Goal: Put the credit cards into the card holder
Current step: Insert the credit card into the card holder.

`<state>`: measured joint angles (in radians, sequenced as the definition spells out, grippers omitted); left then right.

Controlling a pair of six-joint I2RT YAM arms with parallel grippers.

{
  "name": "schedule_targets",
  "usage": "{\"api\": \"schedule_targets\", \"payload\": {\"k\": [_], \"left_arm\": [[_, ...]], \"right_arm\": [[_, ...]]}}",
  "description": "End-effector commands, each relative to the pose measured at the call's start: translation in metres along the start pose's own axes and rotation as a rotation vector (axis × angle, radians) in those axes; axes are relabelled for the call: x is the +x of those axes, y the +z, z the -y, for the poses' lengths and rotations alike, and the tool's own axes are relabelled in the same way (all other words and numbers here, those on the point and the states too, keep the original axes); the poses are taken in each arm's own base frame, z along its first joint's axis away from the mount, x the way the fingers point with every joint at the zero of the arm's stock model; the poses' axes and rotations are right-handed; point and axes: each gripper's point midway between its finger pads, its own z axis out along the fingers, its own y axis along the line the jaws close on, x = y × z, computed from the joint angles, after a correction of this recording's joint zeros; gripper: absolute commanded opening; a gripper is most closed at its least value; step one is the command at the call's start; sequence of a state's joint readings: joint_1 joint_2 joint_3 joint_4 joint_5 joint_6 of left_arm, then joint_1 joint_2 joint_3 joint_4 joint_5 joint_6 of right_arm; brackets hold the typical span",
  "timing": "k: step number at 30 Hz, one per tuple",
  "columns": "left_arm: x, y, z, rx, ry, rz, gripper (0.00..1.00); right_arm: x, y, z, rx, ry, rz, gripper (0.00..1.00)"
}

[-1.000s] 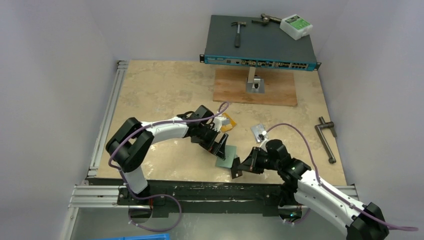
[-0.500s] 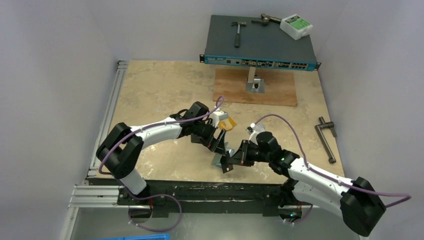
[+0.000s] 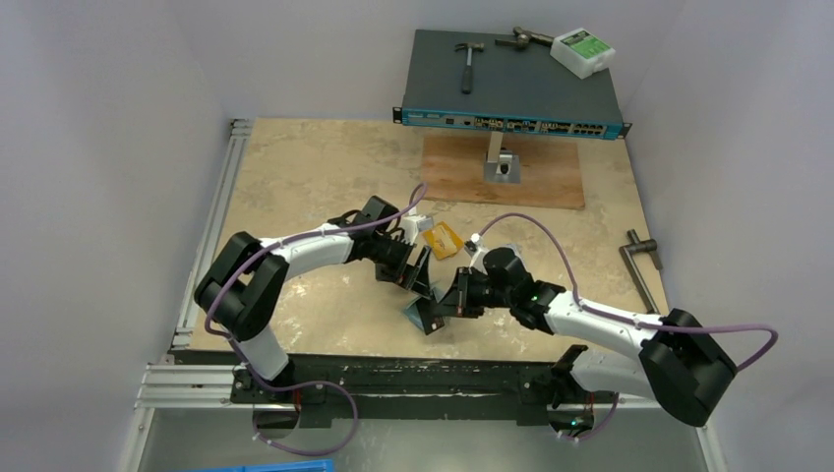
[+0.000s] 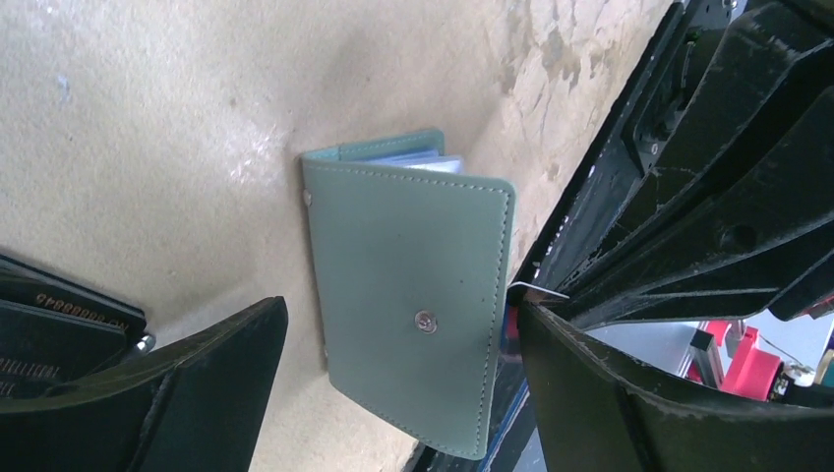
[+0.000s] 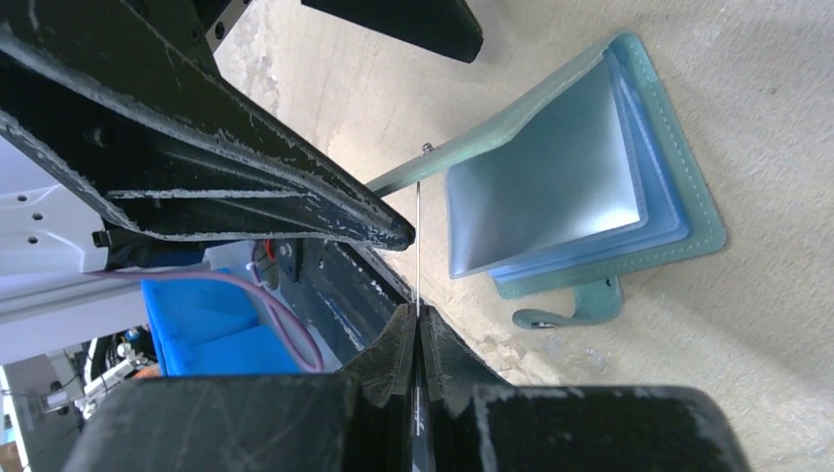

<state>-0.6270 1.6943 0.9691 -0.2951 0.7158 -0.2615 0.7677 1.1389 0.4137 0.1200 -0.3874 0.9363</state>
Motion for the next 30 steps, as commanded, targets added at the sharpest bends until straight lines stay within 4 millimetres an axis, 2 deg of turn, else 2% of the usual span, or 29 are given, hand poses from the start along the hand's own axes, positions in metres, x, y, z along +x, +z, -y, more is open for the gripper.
{"api": "schedule_targets", "payload": {"k": [1,7,15,19,23,30], "left_arm": [[0.009,-0.005,0.001,0.029,0.013,-0.031,0.87],[0.016,-0.010,0.002,0.052,0.012,-0.042,0.79],[0.017,-0.015,-0.007,0.038,-0.012,-0.059,0.57],[0.014,-0.019,-0.020,-0.002,-0.050,-0.045,0.43],[0.015,-0.019,-0.027,-0.018,-0.090,-0.054,0.33],[0.014,-0.017,-0.029,-0.030,-0.108,-0.057,0.29]], "right_arm": [[-0.027,0.006,-0.027,-0.058,-0.080,0.069,0.00],[-0.033,0.014,-0.024,-0.037,-0.079,0.079,0.00],[-0.041,0.017,-0.026,-0.017,-0.096,0.088,0.00],[-0.043,0.007,-0.031,-0.041,-0.115,0.089,0.00],[-0.037,-0.006,-0.028,-0.035,-0.133,0.070,0.00],[-0.014,-0.030,-0.034,-0.104,-0.132,0.034,0.00]]}}
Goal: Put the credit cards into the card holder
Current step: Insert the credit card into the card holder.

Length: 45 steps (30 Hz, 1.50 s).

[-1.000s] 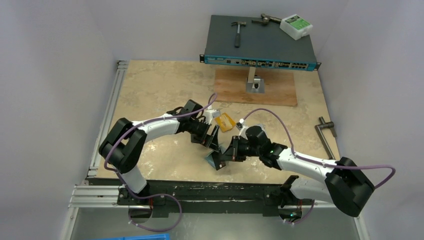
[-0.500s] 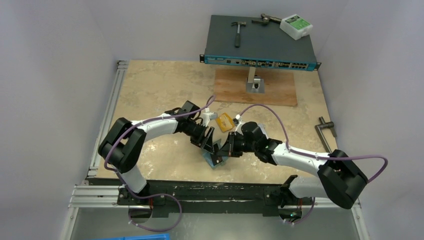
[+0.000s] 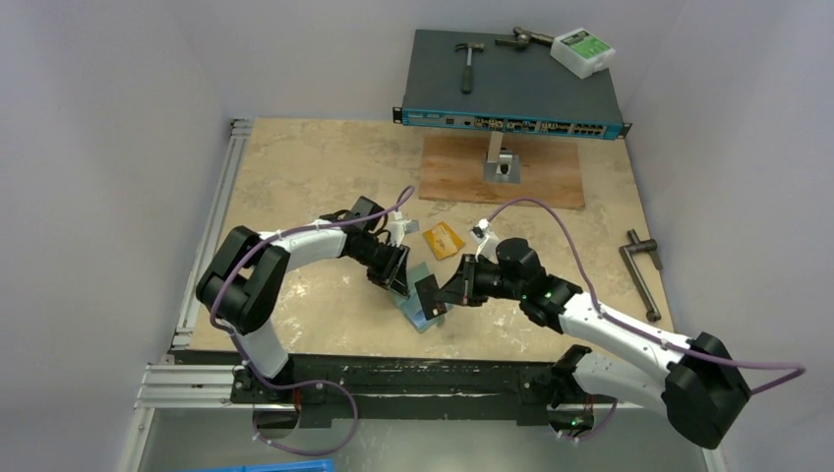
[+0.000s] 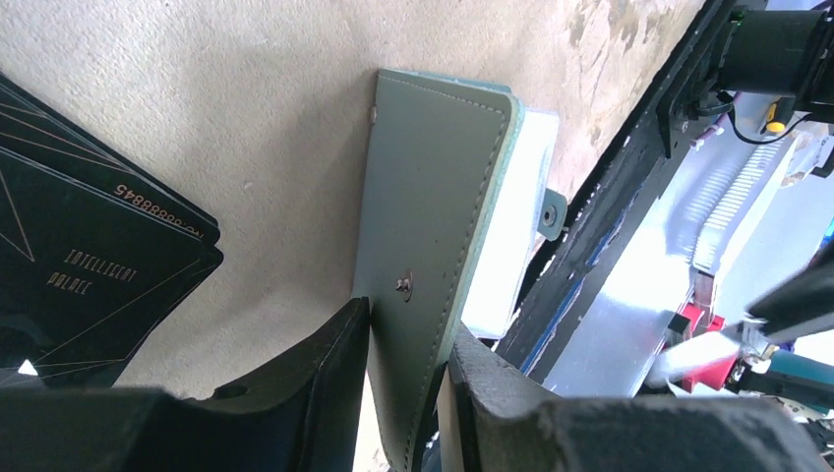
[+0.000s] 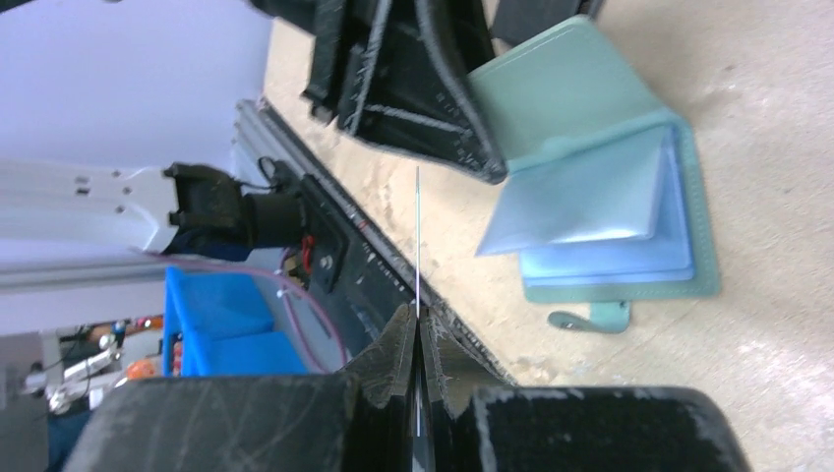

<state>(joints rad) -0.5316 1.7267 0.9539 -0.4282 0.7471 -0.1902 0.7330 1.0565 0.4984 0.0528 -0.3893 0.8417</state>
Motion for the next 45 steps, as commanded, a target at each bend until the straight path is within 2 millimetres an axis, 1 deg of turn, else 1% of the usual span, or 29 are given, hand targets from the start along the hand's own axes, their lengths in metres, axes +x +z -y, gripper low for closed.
{"api": "schedule_targets", "payload": {"k": [1,4,7,11,14,17,20,22,26,27,30,35,40,42,45], "left_arm": [[-0.011,-0.002,0.002,-0.009,0.001,0.017,0.29],[-0.011,-0.002,0.000,-0.013,-0.010,0.013,0.29],[-0.011,-0.001,-0.001,-0.011,-0.026,0.010,0.29],[-0.011,0.000,-0.002,-0.009,-0.035,0.006,0.28],[-0.011,0.000,-0.002,-0.006,-0.036,0.005,0.29],[-0.010,0.000,-0.003,-0.008,-0.040,0.002,0.29],[-0.012,-0.002,-0.001,-0.001,-0.034,0.005,0.33],[-0.014,-0.004,0.002,0.011,-0.029,0.012,0.41],[-0.017,-0.010,0.022,0.104,-0.010,0.011,0.58],[-0.018,-0.011,0.026,0.123,-0.006,0.012,0.61],[-0.017,-0.012,0.034,0.179,-0.004,0.002,0.66],[-0.013,-0.009,0.034,0.206,-0.016,-0.032,0.67],[-0.011,-0.007,0.028,0.184,-0.017,-0.043,0.67],[-0.011,-0.008,0.024,0.154,-0.002,-0.040,0.63],[-0.012,-0.010,0.010,0.056,0.011,-0.029,0.51]], "right_arm": [[0.021,-0.015,-0.004,-0.050,-0.013,-0.065,0.00],[0.039,-0.021,0.005,-0.044,0.004,-0.120,0.00],[0.050,-0.027,0.011,-0.038,0.017,-0.138,0.00],[0.059,-0.026,0.022,-0.014,0.022,-0.159,0.00],[0.060,-0.020,0.028,0.006,0.025,-0.169,0.00],[0.056,-0.012,0.032,0.022,0.024,-0.165,0.00],[0.047,-0.003,0.031,0.021,0.007,-0.144,0.00],[0.039,0.004,0.031,0.025,0.003,-0.122,0.00],[0.018,0.021,0.026,0.020,0.002,-0.071,0.00],[0.015,0.023,0.023,0.013,0.000,-0.060,0.00],[0.004,0.028,0.016,-0.008,-0.007,-0.030,0.00],[-0.005,0.032,0.014,-0.002,-0.013,-0.005,0.00],[-0.004,0.040,0.019,0.007,-0.006,-0.018,0.00],[-0.004,0.042,0.020,0.008,-0.005,-0.018,0.00],[-0.002,0.040,0.020,0.006,-0.010,-0.029,0.00]]}}
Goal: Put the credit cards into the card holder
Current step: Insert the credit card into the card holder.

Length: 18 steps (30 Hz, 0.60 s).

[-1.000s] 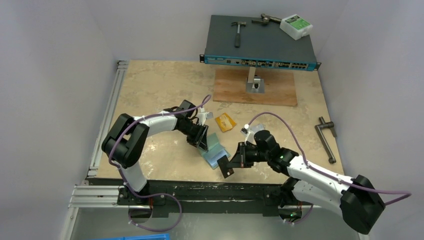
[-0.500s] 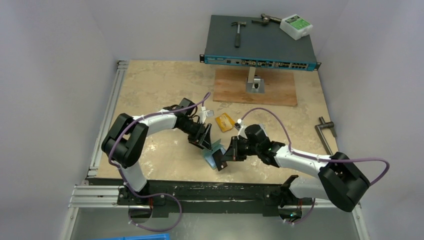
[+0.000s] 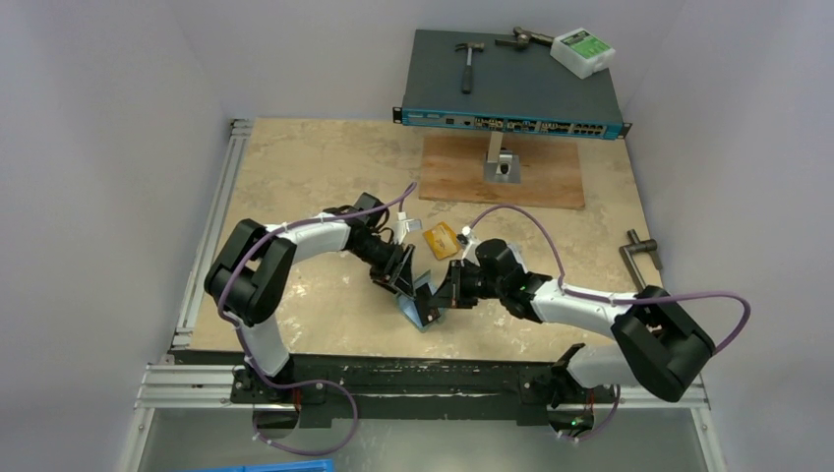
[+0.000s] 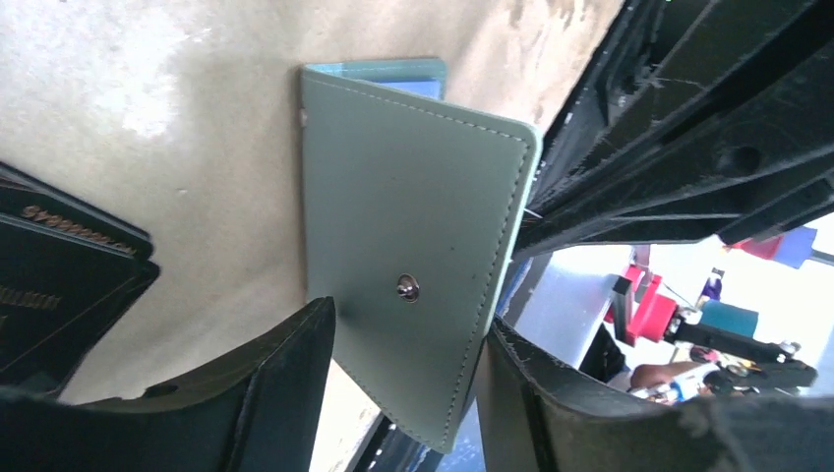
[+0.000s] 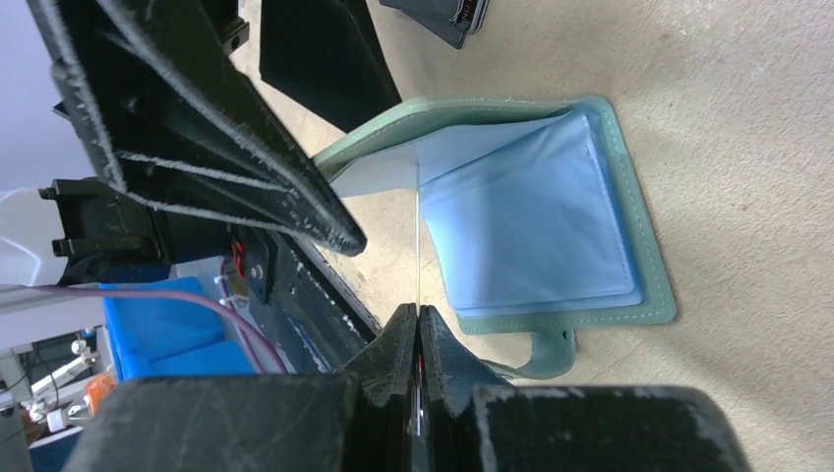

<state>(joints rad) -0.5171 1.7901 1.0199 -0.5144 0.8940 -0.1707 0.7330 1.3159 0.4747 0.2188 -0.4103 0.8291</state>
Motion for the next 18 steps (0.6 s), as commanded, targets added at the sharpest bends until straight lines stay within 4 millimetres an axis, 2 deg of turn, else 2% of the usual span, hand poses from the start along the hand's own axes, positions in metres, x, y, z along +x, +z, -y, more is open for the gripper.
{"api": "schedule_targets", "payload": {"k": [1,7,9,11,18], "left_arm": [[-0.013,-0.011,-0.010,-0.101,0.057,0.038,0.47],[-0.014,-0.015,-0.029,-0.220,0.021,0.033,0.21],[-0.014,-0.015,-0.029,-0.221,0.012,0.033,0.15],[-0.015,-0.016,-0.026,-0.212,0.010,0.038,0.13],[-0.013,-0.016,-0.019,-0.184,0.010,0.033,0.13]], "right_arm": [[-0.019,-0.003,-0.023,-0.064,-0.044,0.057,0.00],[-0.008,-0.017,-0.018,-0.050,-0.036,0.052,0.00],[-0.003,-0.023,-0.015,-0.040,-0.028,0.049,0.00],[0.003,-0.028,-0.011,-0.029,-0.021,0.043,0.00],[0.028,-0.048,0.011,0.034,0.016,0.032,0.00]]}}
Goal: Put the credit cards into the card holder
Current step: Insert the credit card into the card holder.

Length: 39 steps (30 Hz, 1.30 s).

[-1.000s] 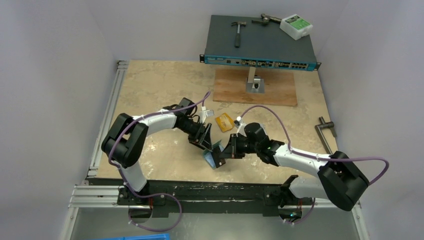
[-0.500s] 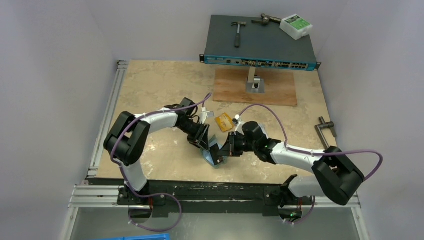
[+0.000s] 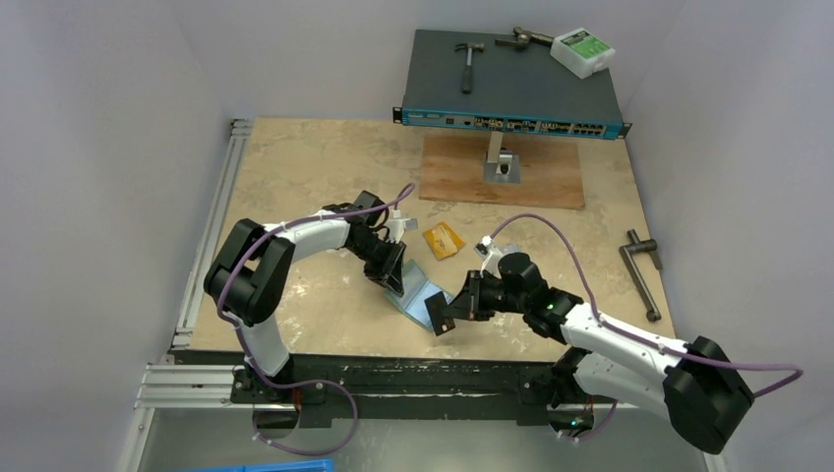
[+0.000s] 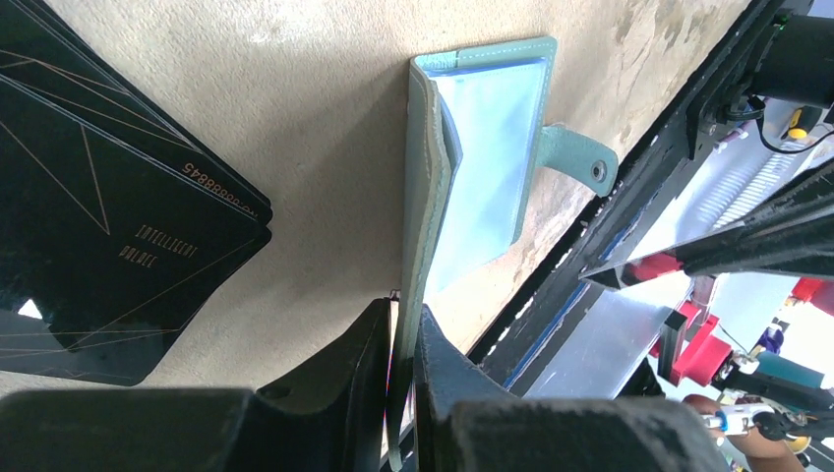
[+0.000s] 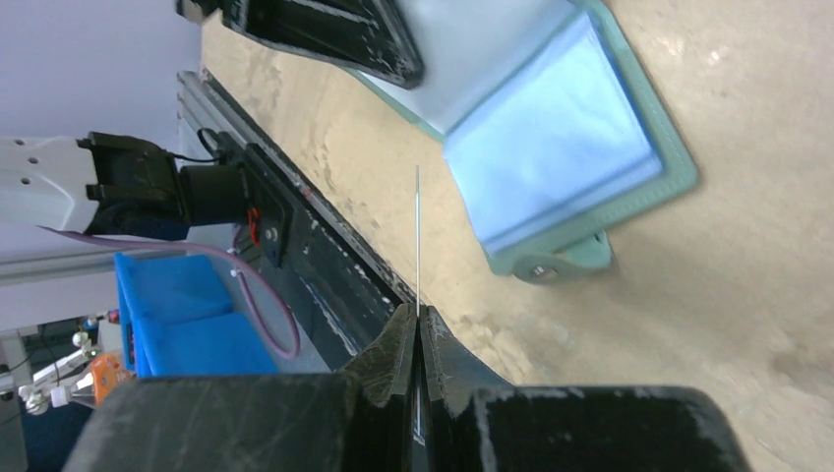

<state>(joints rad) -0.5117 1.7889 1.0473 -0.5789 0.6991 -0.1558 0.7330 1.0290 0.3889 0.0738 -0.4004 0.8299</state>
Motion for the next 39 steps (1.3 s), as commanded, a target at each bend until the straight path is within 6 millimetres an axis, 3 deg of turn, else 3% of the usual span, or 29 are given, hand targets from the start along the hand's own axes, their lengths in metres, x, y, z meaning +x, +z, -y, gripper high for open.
{"api": "schedule_targets", "payload": {"k": [1,5,16,39], "left_arm": [[-0.010,-0.009,0.010,0.018,0.021,0.030,0.13],[-0.010,-0.008,0.008,0.019,0.017,0.026,0.13],[-0.010,-0.007,0.008,0.021,0.020,0.026,0.15],[-0.009,-0.007,0.007,0.023,0.026,0.019,0.15]], "right_arm": [[0.019,-0.011,0.023,0.075,0.044,-0.021,0.00],[0.031,-0.013,0.033,0.094,0.067,-0.041,0.00],[0.040,-0.010,0.041,0.099,0.084,-0.064,0.00],[0.036,0.001,0.033,0.040,0.086,-0.061,0.00]]}}
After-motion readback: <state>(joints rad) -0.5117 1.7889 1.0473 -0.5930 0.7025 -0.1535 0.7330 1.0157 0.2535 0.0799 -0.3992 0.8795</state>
